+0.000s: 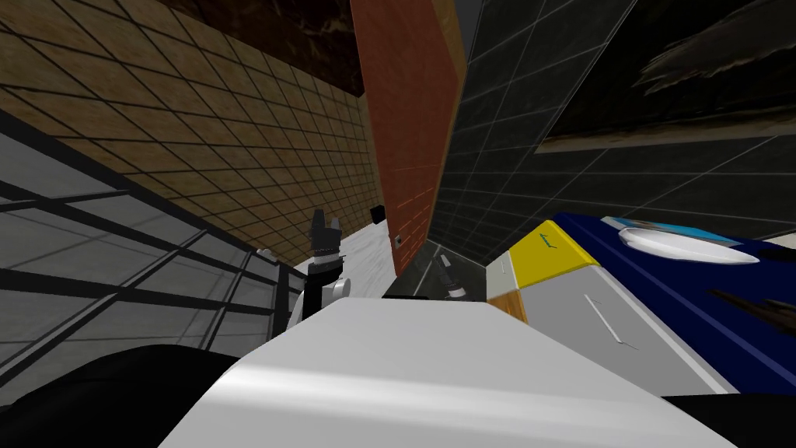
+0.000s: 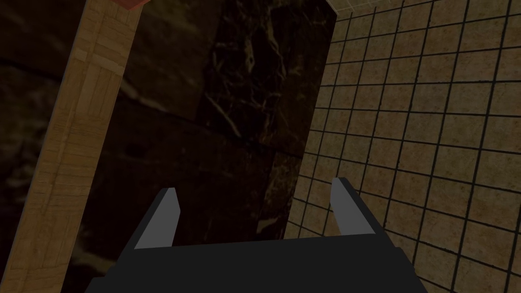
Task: Push the door open
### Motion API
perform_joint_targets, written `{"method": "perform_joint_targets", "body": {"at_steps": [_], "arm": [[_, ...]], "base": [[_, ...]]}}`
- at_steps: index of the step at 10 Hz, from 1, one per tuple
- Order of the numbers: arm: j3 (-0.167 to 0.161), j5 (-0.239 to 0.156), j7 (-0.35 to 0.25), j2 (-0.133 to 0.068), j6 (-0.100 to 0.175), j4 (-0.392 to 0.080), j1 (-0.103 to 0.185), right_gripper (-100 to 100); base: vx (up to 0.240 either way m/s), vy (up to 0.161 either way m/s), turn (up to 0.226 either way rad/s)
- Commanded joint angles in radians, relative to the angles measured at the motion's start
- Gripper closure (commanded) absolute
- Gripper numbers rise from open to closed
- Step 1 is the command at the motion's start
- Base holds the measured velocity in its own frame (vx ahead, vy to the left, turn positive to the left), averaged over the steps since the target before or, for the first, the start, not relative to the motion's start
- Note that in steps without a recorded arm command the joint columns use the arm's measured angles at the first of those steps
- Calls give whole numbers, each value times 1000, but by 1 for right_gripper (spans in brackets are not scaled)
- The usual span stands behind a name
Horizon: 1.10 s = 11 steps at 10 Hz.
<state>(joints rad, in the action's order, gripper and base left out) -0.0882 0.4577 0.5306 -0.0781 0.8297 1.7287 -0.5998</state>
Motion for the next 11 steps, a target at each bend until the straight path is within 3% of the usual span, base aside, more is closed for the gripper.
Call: {"method": "perform_joint_targets", "body": {"at_steps": [1,11], "arm": [[-8,27,38,0,25,-31,-6,-100],[-40,179,243,-11,171,-219,-34,-100]], "base": [[102,-20,13],[100,-16,11]]}}
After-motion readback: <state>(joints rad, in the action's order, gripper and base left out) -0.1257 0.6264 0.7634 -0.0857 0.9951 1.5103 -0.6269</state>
